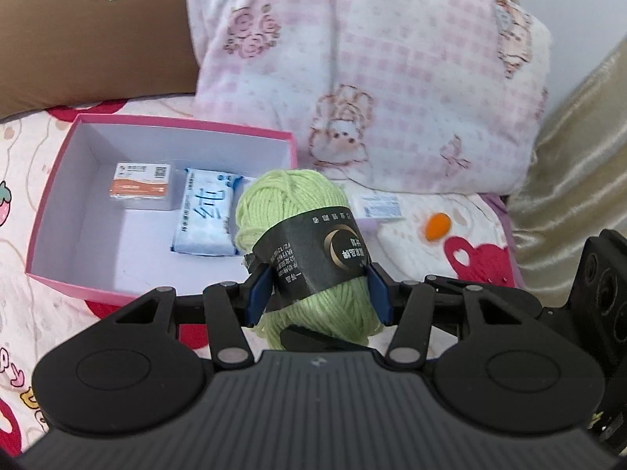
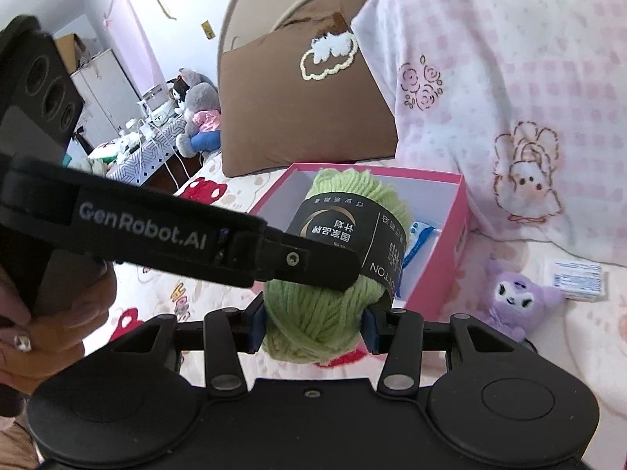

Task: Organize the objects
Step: 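Lift the yarn ball and carry it over the pink box, then lower the yarn ball into the pink box and open the right gripper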

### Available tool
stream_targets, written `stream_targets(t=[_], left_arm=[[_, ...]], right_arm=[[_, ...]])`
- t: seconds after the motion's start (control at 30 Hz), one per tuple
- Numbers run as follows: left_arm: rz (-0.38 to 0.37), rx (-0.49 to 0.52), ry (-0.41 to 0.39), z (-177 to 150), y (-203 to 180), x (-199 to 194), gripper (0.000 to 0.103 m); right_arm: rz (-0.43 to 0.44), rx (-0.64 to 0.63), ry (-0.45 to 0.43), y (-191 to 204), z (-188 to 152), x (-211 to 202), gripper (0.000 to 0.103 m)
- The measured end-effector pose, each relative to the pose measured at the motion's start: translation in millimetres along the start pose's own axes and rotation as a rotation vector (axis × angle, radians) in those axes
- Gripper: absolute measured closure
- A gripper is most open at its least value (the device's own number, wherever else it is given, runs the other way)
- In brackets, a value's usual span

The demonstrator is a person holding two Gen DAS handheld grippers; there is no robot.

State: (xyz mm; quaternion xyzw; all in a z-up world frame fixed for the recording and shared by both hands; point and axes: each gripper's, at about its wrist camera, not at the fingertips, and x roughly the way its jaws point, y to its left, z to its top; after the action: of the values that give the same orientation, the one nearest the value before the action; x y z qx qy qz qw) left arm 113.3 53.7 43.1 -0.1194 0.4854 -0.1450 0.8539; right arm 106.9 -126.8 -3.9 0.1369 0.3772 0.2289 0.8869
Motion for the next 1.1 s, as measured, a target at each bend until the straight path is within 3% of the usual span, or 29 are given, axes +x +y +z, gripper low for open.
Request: stream_targets(t=[0.3,0.57,0.83,1.1], left_arm=[[-0.062,-0.04,-0.027,25,34,31,0.052],[-0.157,-0.12,-0.016,38,69,79,0.052],[-0.25,-0.18,0.001,49,99,119,0.052],[-0.304,-0.302,0.038,49,128,148,0.051]], right_arm=[[-0.021,0.027,0.006,-18,24,36,0.051],[-0.144,-0.009,0.025,-29,32,74,0.049],[-0.333,-0.165,0.043,-21,31,109,0.049],[-0.404,-0.254,0.097,-20,32,135,0.048]])
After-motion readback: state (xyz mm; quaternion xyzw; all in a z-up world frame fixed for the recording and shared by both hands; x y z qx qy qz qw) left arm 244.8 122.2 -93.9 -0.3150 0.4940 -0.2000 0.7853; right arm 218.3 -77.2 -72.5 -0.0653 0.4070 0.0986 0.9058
